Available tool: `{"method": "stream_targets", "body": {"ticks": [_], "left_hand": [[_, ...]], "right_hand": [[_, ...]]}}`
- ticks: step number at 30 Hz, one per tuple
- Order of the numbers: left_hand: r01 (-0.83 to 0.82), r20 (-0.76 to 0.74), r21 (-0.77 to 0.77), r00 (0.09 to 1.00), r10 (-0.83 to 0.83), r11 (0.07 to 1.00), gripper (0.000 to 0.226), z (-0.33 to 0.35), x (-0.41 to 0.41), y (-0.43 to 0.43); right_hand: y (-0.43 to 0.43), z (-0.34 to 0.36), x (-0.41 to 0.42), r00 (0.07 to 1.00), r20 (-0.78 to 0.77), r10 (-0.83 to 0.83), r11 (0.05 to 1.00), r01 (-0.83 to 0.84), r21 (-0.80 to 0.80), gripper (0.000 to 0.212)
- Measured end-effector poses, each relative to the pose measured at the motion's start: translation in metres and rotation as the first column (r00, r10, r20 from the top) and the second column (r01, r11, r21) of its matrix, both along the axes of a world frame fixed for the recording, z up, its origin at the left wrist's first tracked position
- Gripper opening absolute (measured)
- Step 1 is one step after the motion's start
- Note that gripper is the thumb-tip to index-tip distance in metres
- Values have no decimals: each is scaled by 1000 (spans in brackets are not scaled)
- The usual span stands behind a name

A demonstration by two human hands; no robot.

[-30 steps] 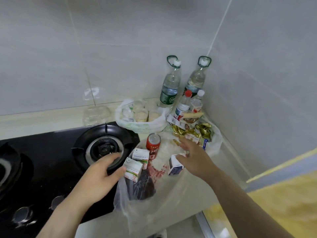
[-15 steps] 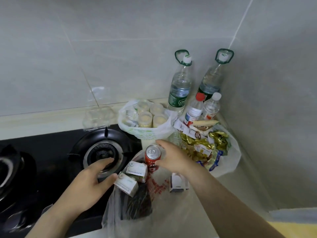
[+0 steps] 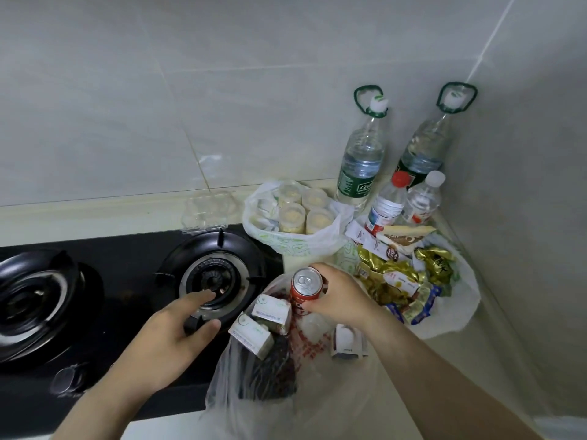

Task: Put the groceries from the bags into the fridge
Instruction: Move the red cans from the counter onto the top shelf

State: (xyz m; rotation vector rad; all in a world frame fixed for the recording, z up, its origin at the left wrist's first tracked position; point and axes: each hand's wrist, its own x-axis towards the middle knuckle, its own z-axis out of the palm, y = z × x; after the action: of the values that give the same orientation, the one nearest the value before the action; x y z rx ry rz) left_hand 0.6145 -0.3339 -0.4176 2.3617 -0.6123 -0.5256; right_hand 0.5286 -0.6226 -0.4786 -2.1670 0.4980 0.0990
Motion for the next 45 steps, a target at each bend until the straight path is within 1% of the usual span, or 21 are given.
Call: {"method": "stream_targets", "body": {"ticks": [3, 6, 8, 11, 14, 16, 18, 22, 24, 26, 28, 30, 32, 34, 37, 41, 43, 44, 45], "left_hand": [[-3, 2, -7, 1000, 3, 1000, 42, 2, -1, 7], [9, 61, -50, 998, -6, 999, 38, 9, -4, 13], [-1, 64, -89, 998, 7, 996, 36, 12, -7, 22], [-28, 72, -174, 997, 41, 984, 34, 18, -8, 37], [-62, 46, -266, 996, 77, 962, 38, 25, -2, 51], [-92, 21, -312, 994, 104, 946, 31, 26, -1, 62], [-136, 15, -335, 989, 149, 932, 29, 32, -4, 75], [-211, 31, -344, 971, 236, 915, 54, 50, -20, 103], [-258, 62, -325, 954, 292, 910, 56, 59, -30, 118], [-326, 79, -317, 927, 367, 891, 51, 66, -42, 130], [-388, 108, -309, 893, 437, 868, 39, 72, -59, 139], [-451, 150, -263, 854, 498, 853, 32, 79, -80, 143], [-513, 202, -195, 813, 546, 836, 30, 84, -104, 144], [-582, 217, -140, 771, 599, 801, 29, 88, -131, 143], [-686, 281, -52, 687, 670, 726, 38, 88, -178, 142], [-805, 328, 49, 572, 752, 591, 44, 89, -250, 138], [-850, 335, 79, 514, 789, 521, 45, 91, -284, 138], [-880, 339, 92, 467, 817, 465, 46, 93, -309, 138], [-900, 347, 101, 431, 833, 424, 47, 96, -326, 138]], "right_hand": [[3, 11, -13, 995, 48, -91, 994, 88, 65, 50], [11, 37, -21, 979, 103, -175, 977, 160, 145, 53], [21, 59, -25, 966, 150, -212, 968, 187, 166, 51], [44, 96, -27, 953, 204, -225, 968, 195, 155, 45], [68, 127, -22, 945, 263, -196, 978, 170, 119, 40], [86, 143, -20, 937, 302, -177, 983, 152, 102, 38], [100, 154, -17, 926, 349, -143, 989, 119, 90, 34], [125, 176, -6, 919, 394, 0, 997, -30, 69, 35], [136, 181, 2, 910, 407, 82, 992, -115, 57, 38], [146, 181, 8, 901, 407, 150, 980, -190, 62, 40], [152, 179, 14, 893, 399, 210, 964, -258, 70, 41], [155, 174, 18, 872, 410, 268, 943, -325, 76, 39], [157, 170, 19, 841, 427, 332, 913, -400, 78, 37], [160, 168, 17, 810, 428, 402, 875, -478, 82, 36], [170, 163, 13, 739, 430, 519, 795, -602, 75, 36], [199, 154, -5, 593, 438, 676, 638, -768, 55, 38], [215, 153, -19, 510, 437, 741, 545, -837, 53, 40], [228, 154, -31, 448, 440, 779, 477, -878, 50, 40], [238, 155, -39, 406, 440, 801, 428, -902, 55, 41]]}}
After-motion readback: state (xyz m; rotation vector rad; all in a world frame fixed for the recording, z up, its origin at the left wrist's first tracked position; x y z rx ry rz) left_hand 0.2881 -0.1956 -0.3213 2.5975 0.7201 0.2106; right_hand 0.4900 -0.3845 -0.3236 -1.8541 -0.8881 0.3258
